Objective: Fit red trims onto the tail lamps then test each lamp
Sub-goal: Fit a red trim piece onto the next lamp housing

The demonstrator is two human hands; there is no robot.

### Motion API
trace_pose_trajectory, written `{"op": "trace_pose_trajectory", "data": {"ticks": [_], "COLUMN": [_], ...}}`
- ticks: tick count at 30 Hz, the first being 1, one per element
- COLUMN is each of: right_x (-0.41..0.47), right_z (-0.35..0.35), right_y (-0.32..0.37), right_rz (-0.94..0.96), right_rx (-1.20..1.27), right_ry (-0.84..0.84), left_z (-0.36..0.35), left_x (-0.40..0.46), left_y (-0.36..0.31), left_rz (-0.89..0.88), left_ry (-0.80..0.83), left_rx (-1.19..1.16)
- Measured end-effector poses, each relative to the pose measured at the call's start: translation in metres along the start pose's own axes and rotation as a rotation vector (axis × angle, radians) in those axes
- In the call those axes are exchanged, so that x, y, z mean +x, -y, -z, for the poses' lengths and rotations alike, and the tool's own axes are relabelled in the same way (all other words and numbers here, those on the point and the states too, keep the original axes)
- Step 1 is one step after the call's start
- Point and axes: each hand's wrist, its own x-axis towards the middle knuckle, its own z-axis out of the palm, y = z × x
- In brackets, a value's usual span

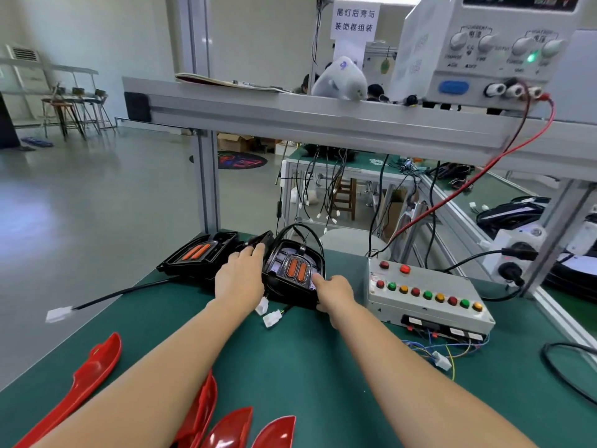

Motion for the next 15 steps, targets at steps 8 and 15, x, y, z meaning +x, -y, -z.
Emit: {"op": "trace_pose_trajectory", "data": {"ticks": [8, 15], "right_x": [0.005, 0.008], "right_z": [0.000, 0.008], "right_y": [0.004, 0.006], "right_rz": [-0.131, -0.269], "right_rx": [0.188, 0.359], "right_ry": [0.002, 0.110], "left_z": [-0.001, -0.002], "left_x": [0.001, 0.000], "left_y": [0.002, 0.000], "left_rz": [-0.003, -0.006], "left_ry": [-0.071, -0.076], "left_rx": [-0.002, -0.006]}}
